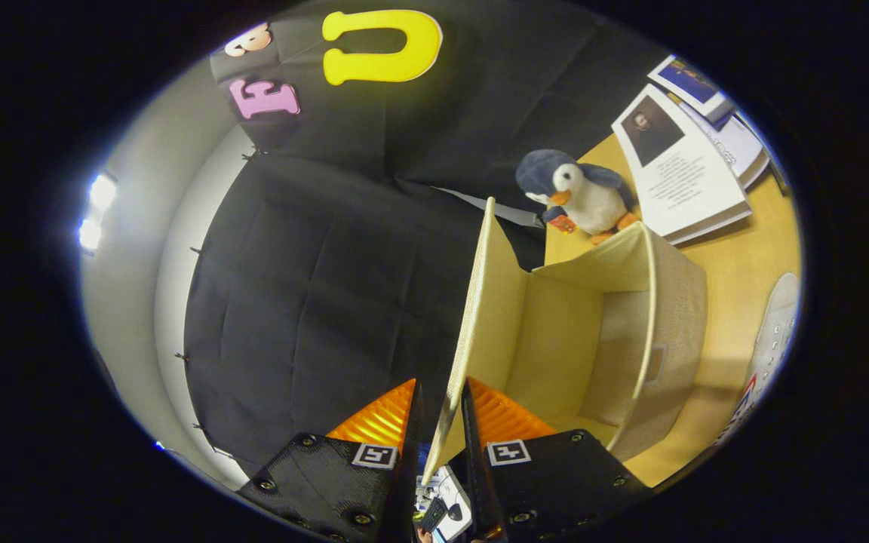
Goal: Open the storage box then place both shoes into the box .Put the left shoe in first, then the right shoe, with the right side of both shoes facing outward in a uniform manner.
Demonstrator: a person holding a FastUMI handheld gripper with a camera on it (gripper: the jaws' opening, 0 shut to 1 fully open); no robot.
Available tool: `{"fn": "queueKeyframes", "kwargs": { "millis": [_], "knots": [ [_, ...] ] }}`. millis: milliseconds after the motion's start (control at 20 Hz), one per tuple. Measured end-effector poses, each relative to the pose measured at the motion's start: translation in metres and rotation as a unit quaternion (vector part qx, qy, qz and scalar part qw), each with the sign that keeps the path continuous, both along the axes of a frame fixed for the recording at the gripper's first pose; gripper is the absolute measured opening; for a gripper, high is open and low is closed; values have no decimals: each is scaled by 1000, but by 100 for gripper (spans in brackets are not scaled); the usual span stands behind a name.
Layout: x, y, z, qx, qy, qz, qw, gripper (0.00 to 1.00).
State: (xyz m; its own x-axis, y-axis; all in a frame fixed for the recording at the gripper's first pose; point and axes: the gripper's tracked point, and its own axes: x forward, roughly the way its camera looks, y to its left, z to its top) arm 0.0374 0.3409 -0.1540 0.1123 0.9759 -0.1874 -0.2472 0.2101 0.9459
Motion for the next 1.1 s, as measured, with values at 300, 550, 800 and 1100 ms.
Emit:
{"fn": "queueKeyframes", "kwargs": {
  "millis": [300,550,800,1100],
  "knots": [
    [-6,70,33,9,-25,44,999,29],
    [-12,139,38,-6,-50,79,996,29],
    [-7,195,17,-44,-62,85,993,29],
    [-4,208,9,-85,-46,71,993,75]
  ]
}}
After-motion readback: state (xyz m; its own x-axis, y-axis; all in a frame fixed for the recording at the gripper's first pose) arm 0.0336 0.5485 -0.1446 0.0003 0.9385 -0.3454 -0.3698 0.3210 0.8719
